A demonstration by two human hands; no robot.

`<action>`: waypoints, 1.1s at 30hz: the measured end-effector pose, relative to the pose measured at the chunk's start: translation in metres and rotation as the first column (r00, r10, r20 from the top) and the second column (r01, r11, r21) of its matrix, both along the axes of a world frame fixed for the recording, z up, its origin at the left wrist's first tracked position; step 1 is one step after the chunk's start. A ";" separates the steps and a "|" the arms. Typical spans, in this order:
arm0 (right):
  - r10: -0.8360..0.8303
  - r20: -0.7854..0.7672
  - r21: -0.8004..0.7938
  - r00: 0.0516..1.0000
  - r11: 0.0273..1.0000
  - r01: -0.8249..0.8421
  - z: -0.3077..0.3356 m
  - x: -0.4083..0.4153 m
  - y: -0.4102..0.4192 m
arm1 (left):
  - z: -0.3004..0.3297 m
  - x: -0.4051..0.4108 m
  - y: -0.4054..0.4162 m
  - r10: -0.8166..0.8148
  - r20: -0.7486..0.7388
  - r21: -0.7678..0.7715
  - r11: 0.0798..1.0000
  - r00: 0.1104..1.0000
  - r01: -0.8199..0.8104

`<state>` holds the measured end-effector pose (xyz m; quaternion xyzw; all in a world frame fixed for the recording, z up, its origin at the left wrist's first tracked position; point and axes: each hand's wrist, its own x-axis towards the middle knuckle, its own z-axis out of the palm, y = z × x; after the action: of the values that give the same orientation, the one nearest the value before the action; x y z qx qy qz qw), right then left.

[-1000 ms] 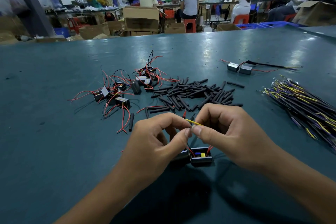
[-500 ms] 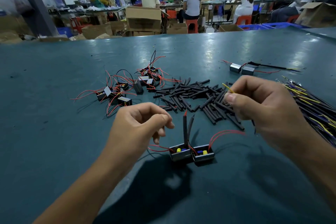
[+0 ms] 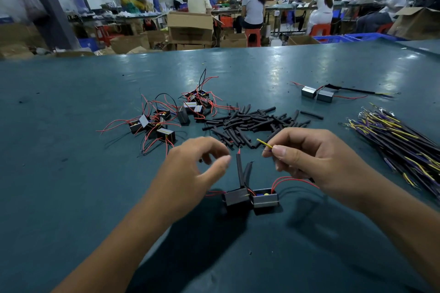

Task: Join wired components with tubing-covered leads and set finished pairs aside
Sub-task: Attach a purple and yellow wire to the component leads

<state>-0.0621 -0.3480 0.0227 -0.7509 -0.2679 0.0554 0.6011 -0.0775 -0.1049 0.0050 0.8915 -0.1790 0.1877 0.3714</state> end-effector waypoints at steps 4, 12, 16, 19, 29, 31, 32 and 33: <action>0.075 -0.033 0.039 0.997 0.997 -0.073 -0.003 -0.003 0.004 | -0.001 -0.011 -0.017 -0.272 -0.166 -0.389 0.901 0.948 0.191; 0.104 0.036 -0.023 0.994 0.994 -0.103 -0.008 -0.009 0.012 | -0.008 -0.015 -0.029 -0.406 -0.189 -0.699 0.695 0.894 0.168; 0.082 0.062 -0.039 0.995 0.996 -0.080 -0.009 -0.009 0.012 | -0.007 -0.015 -0.028 -0.389 -0.184 -0.693 0.703 0.903 0.162; 0.087 0.074 -0.046 0.993 0.995 -0.084 -0.011 -0.009 0.014 | -0.007 -0.014 -0.028 -0.389 -0.250 -0.717 0.689 0.887 0.100; -0.021 0.180 -0.057 0.983 0.998 0.032 -0.016 -0.008 0.017 | -0.008 -0.013 -0.027 -0.488 -0.399 -0.781 0.625 0.777 -0.008; -0.009 0.179 -0.041 0.984 0.999 0.017 -0.016 -0.008 0.017 | -0.007 -0.013 -0.026 -0.453 -0.357 -0.739 0.672 0.816 0.050; 0.001 0.180 -0.035 0.984 0.999 0.006 -0.015 -0.009 0.017 | -0.007 -0.012 -0.025 -0.437 -0.334 -0.714 0.696 0.835 0.078; 0.010 0.185 -0.035 0.983 0.999 -0.004 -0.015 -0.009 0.017 | -0.006 -0.012 -0.023 -0.423 -0.313 -0.696 0.712 0.850 0.098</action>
<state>-0.0710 -0.3306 0.0078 -0.7622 -0.3242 -0.0079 0.5602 -0.0893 -0.1284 -0.0013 0.6856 -0.1379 -0.0298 0.7142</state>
